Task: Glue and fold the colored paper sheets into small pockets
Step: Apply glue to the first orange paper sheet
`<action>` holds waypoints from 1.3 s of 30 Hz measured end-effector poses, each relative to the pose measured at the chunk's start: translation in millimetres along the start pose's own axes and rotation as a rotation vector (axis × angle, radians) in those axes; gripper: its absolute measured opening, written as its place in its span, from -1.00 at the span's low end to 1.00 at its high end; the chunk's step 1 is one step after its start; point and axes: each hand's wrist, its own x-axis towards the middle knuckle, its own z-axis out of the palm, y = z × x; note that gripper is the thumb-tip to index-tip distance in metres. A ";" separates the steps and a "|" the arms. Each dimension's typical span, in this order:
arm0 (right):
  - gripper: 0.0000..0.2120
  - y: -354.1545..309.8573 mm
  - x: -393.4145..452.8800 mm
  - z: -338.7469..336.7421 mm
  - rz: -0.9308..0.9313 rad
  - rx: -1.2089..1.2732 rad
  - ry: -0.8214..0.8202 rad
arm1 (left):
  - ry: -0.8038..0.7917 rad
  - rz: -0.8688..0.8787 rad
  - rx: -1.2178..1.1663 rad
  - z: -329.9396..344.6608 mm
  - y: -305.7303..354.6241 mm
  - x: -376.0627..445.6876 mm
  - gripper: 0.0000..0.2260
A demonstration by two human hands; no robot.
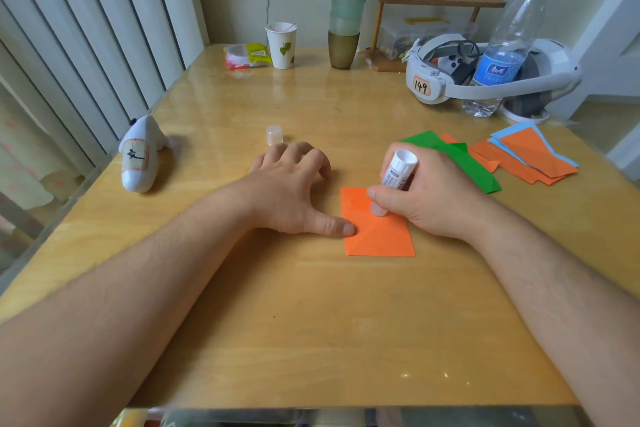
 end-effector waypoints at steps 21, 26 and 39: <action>-0.58 0.1 6.1 10.5 -0.070 0.148 0.164 | -0.089 -0.056 0.107 -10.1 12.7 -0.7 -0.17; -0.53 -4.8 11.9 21.7 -0.144 0.087 0.088 | 0.028 -0.001 0.032 3.8 -0.1 -6.7 -0.08; -0.65 -4.2 10.8 16.0 -0.124 -0.021 -0.047 | 0.073 0.029 -0.008 6.4 -1.6 -7.0 -0.13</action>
